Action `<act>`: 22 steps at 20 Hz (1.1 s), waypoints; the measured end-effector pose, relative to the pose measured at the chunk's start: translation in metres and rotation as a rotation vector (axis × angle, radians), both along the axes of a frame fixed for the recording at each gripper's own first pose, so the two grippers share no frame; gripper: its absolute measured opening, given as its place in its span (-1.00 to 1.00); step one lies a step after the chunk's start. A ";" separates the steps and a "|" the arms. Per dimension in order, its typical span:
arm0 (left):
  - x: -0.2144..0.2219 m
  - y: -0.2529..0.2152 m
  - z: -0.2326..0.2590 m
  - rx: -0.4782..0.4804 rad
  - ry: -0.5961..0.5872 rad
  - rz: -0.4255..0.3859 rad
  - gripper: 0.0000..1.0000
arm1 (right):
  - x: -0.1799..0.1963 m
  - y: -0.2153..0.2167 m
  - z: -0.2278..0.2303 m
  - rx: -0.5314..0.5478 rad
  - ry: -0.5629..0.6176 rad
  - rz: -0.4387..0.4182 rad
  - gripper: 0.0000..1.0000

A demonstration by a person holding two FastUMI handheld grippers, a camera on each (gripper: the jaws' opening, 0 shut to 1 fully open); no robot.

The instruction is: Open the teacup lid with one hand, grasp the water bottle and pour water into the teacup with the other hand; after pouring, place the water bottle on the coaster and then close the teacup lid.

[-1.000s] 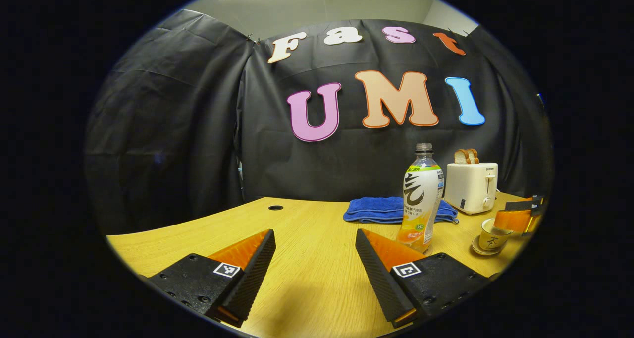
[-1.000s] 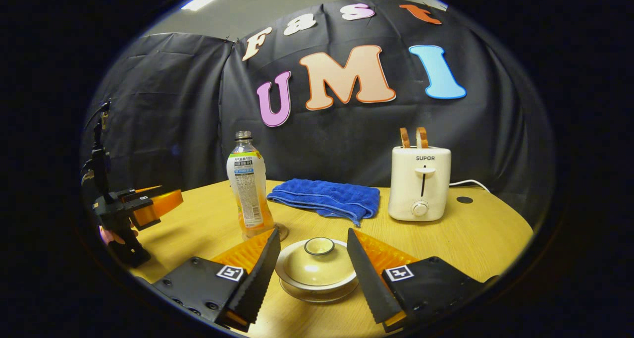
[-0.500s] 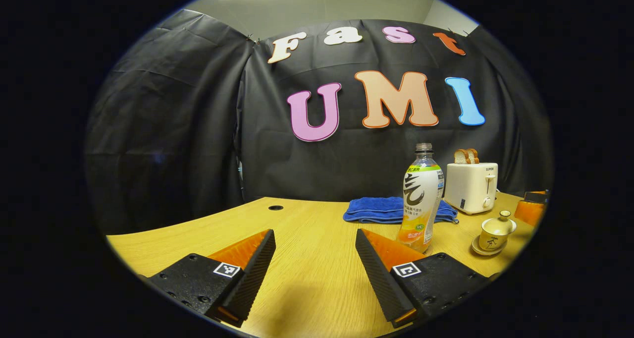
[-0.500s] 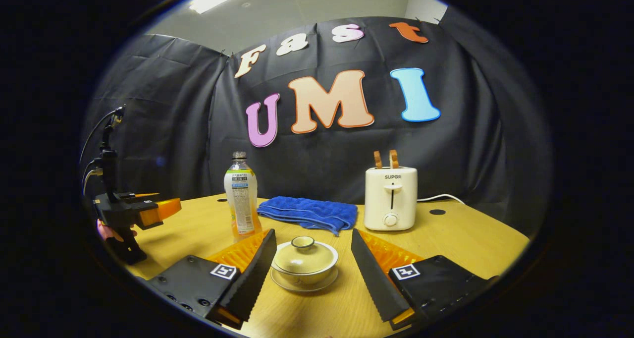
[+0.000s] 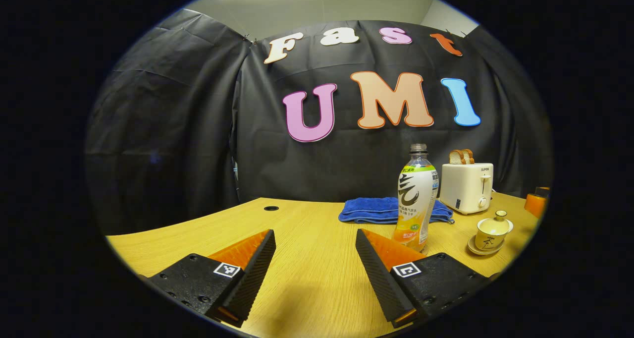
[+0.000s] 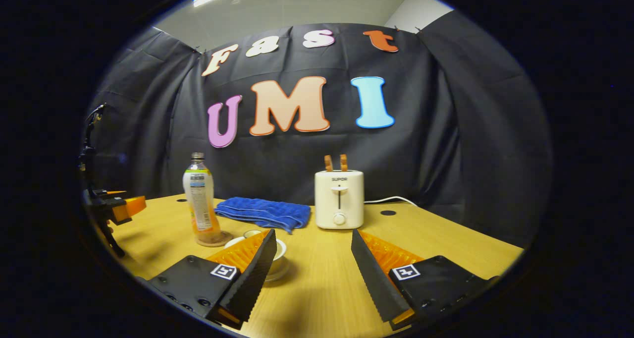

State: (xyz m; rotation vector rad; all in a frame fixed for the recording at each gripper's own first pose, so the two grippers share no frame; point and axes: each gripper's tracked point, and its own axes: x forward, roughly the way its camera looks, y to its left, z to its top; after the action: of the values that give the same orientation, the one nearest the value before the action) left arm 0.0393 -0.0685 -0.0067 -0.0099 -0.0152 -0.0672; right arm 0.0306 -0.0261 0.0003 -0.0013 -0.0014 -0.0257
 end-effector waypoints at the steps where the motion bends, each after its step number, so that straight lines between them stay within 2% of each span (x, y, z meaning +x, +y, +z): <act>1: -0.001 0.001 0.001 0.001 -0.002 0.001 0.91 | -0.001 -0.004 0.000 0.000 -0.001 -0.016 0.93; 3: -0.001 -0.001 0.001 0.000 -0.001 -0.005 0.90 | -0.003 -0.011 0.000 -0.003 -0.002 -0.044 0.87; 5: -0.004 -0.003 0.001 0.000 -0.002 -0.015 0.90 | -0.004 -0.020 0.001 -0.004 -0.005 -0.086 0.93; 8: -0.005 -0.004 0.001 0.000 -0.001 -0.027 0.91 | -0.007 -0.028 0.002 -0.006 -0.007 -0.130 0.87; 9: -0.005 -0.004 0.001 0.000 -0.002 -0.028 0.91 | -0.007 -0.028 0.001 -0.007 -0.007 -0.132 0.93; 12: -0.007 -0.005 0.001 0.001 -0.001 -0.029 0.89 | -0.007 -0.028 0.001 -0.006 -0.007 -0.133 0.86; 15: -0.006 -0.005 0.001 0.000 0.000 -0.029 0.91 | -0.007 -0.028 0.001 -0.006 -0.007 -0.134 0.93; 16: -0.006 -0.004 0.002 0.000 0.000 -0.028 0.90 | -0.007 -0.028 0.000 -0.006 -0.007 -0.134 0.86; 17: -0.006 -0.004 0.001 0.000 0.000 -0.029 0.89 | -0.006 -0.028 0.001 -0.006 -0.008 -0.134 0.92; 22: -0.006 -0.005 0.001 0.000 -0.001 -0.030 0.90 | -0.007 -0.028 0.000 -0.006 -0.008 -0.133 0.92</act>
State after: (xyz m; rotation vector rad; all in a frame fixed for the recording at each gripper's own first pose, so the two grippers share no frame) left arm 0.0334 -0.0736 -0.0053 -0.0097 -0.0159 -0.0970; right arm 0.0240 -0.0541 0.0008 -0.0077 -0.0093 -0.1591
